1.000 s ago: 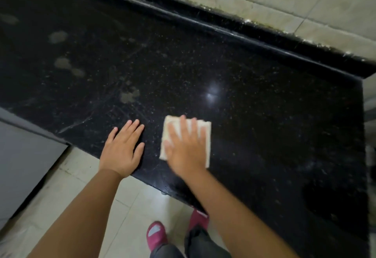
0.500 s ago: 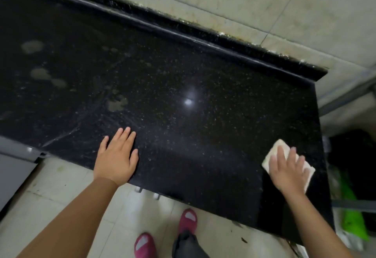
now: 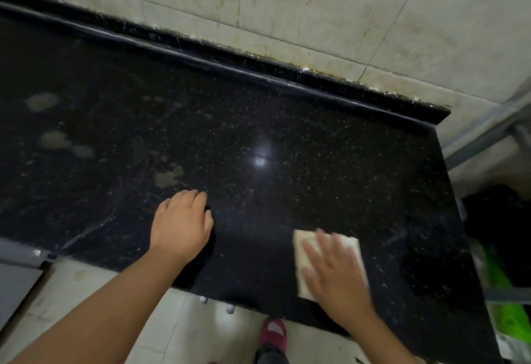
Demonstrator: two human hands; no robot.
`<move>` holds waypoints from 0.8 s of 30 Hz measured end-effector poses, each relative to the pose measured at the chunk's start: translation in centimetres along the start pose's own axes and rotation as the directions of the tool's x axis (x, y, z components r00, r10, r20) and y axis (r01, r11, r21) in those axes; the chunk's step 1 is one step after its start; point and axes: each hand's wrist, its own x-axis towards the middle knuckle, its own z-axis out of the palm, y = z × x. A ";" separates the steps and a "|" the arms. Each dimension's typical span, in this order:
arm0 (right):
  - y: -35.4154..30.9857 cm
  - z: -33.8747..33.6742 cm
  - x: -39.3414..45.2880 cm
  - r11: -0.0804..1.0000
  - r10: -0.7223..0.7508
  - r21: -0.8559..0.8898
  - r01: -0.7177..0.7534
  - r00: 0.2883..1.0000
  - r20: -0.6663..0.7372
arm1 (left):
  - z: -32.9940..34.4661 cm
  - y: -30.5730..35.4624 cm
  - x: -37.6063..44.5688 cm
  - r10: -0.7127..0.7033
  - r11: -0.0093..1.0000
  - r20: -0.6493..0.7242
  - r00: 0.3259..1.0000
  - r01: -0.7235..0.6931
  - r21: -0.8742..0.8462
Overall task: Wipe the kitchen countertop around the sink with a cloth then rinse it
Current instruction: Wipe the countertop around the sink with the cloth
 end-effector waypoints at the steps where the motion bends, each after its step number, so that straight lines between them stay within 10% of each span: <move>1: 3.0 -0.3 -0.4 0.995 0.097 -0.016 -0.097 0.995 0.010 | -0.1 0.5 1.0 0.019 1.000 0.008 1.000 -0.019 0.003; 7: 13.0 -5.3 7.4 0.842 0.522 0.080 -0.534 0.843 0.130 | 1.6 4.4 8.4 0.020 0.999 0.039 0.999 -0.019 -0.031; 13: 14.0 -8.1 21.3 0.763 0.618 0.185 -0.620 0.783 0.071 | 4.2 4.9 12.5 0.027 0.999 0.098 0.995 -0.028 0.015; 20: 1.4 -9.0 33.2 0.992 0.058 0.108 -0.060 0.998 0.023 | 5.9 4.2 12.8 0.051 0.998 0.004 0.999 -0.051 -0.035; 24: -2.6 -8.0 28.7 0.956 -0.286 0.083 0.281 0.956 0.061 | 5.9 4.1 12.9 0.049 0.999 0.008 0.999 -0.049 0.007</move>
